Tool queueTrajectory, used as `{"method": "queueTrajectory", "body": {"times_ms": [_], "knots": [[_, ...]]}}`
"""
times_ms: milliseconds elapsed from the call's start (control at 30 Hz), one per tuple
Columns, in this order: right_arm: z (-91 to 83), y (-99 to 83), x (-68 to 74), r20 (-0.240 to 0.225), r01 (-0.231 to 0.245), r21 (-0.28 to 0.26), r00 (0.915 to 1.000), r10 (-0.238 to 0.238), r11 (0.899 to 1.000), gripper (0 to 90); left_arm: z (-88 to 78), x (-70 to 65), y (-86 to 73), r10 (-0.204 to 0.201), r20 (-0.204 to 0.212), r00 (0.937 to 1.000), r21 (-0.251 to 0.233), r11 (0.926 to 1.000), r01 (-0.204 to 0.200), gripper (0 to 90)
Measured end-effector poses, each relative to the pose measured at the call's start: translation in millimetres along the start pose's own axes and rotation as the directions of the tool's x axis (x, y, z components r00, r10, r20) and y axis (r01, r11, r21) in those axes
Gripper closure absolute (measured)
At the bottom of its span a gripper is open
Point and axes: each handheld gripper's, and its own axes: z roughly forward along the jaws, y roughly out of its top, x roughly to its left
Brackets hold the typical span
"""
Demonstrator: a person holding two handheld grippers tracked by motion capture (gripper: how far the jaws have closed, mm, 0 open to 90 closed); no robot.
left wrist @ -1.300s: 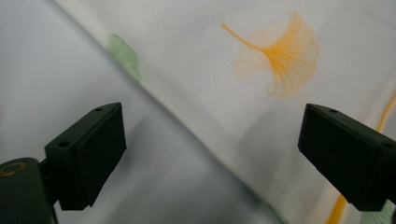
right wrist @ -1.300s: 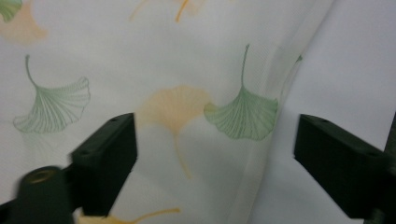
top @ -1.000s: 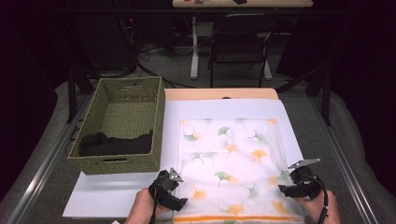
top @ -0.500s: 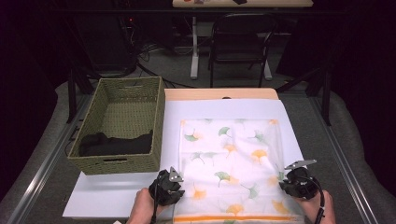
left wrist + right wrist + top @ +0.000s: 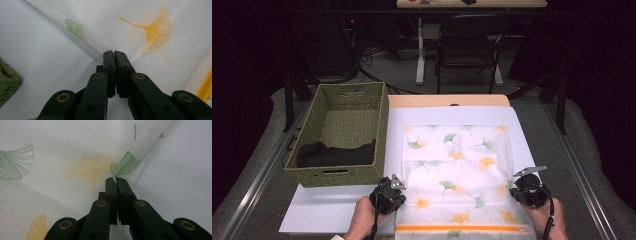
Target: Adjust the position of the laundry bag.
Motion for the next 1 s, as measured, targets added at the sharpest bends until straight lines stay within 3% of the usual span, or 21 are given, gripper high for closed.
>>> {"method": "queueTrajectory", "body": {"times_ms": [267,367,467,600,733,867,1000], "knots": [[15.9,25.0,-3.0,0.011,0.003,-0.017,0.9999,-0.003,1.000,88.5,4.4,16.4,5.6,-0.049,-0.062,0.9969,-0.016,0.9987,0.048,87.7],[20.0,31.2,-3.1,0.012,0.002,-0.022,0.9999,-0.002,1.000,88.0,5.2,20.1,6.3,-0.056,-0.062,0.9965,-0.014,0.9984,0.055,87.0],[18.5,29.6,-4.5,-0.003,-0.001,-0.029,1.0000,0.001,1.000,75.5,1.5,19.7,5.5,-0.041,-0.056,0.9976,-0.005,0.9991,0.041,82.6],[10.1,24.3,-7.7,-0.022,-0.019,-0.040,0.9996,0.018,0.999,53.7,-5.1,18.6,2.5,-0.057,-0.009,0.9983,0.003,0.9983,0.057,57.4],[-1.4,16.5,-6.6,-0.039,-0.026,-0.034,0.9989,0.024,0.999,31.0,-13.1,14.6,-0.8,-0.048,0.026,0.9985,-0.003,0.9988,0.048,30.8],[-8.7,8.4,-1.5,-0.062,-0.001,-0.011,0.9981,0.000,1.000,14.4,-18.1,8.5,-5.1,-0.032,0.059,0.9977,-0.007,0.9995,0.032,15.6],[-13.9,4.8,4.9,-0.074,0.024,-0.011,0.9969,-0.025,1.000,5.7,-21.4,-0.9,-7.2,-0.014,0.088,0.9960,-0.010,0.9998,0.015,5.4]]}}
